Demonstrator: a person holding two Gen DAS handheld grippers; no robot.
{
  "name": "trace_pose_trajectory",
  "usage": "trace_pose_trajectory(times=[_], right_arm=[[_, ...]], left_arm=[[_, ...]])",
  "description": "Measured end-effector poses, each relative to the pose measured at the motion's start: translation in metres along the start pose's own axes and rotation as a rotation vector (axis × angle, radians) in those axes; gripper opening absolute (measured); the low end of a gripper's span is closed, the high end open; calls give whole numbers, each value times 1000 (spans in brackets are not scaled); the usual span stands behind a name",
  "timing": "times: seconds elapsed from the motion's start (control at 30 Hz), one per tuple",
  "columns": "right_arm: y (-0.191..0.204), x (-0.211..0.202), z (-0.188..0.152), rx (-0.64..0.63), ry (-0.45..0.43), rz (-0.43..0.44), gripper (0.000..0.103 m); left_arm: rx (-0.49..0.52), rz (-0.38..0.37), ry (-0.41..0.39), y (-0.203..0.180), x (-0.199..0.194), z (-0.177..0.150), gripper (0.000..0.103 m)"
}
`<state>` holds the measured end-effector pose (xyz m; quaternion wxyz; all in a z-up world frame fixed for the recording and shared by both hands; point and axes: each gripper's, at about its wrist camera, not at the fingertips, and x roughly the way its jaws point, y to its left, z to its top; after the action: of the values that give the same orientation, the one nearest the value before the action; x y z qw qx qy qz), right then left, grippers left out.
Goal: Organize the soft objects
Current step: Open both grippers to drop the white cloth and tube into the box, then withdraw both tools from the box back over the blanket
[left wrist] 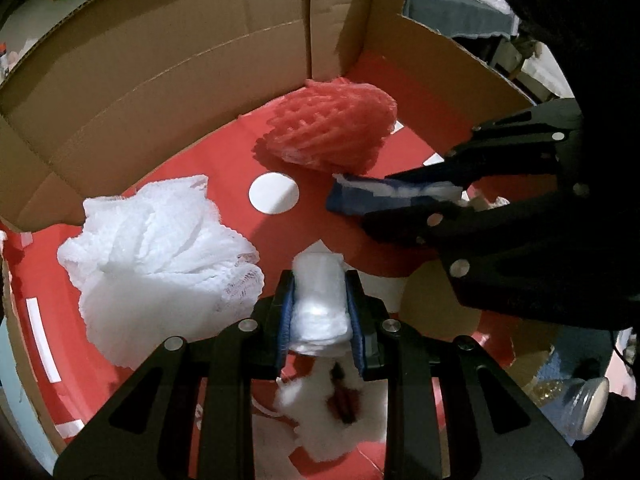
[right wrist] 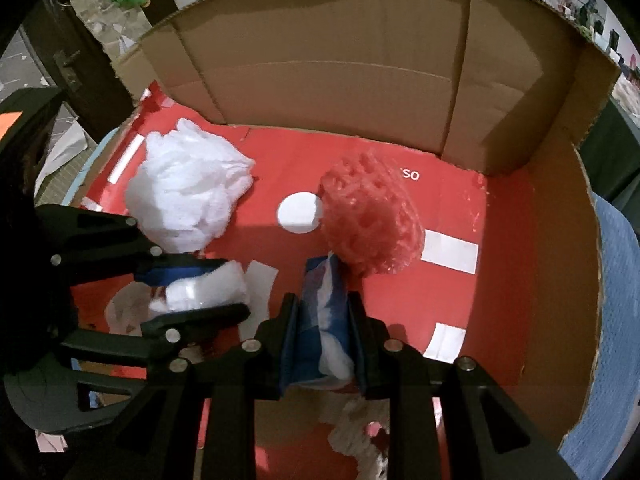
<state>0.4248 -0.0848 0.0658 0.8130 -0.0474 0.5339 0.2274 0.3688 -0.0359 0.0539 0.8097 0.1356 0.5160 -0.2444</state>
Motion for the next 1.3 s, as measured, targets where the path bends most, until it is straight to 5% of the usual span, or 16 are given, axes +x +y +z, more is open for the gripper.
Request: trace_pose_trajectory(times=[0.6,0.77,0.8,0.9,1.3], right_arm=[[2,7,8,16,19,-23,29],[5,9,8,19,19,-23,41],[5,9,8,17,18,-30,41],[4,8,8,21,16,-36,42],[9,-22,1,14,-35,-77,55]], left_arm=[[-31,7,1,-1,7,3,26],[-37,-1,2,0,8,3,29],[-36,-3,3,0,8,3,31],[-28,14,-10,0,7,2,67],[-60,19,-87,-8,-31,-9,67]])
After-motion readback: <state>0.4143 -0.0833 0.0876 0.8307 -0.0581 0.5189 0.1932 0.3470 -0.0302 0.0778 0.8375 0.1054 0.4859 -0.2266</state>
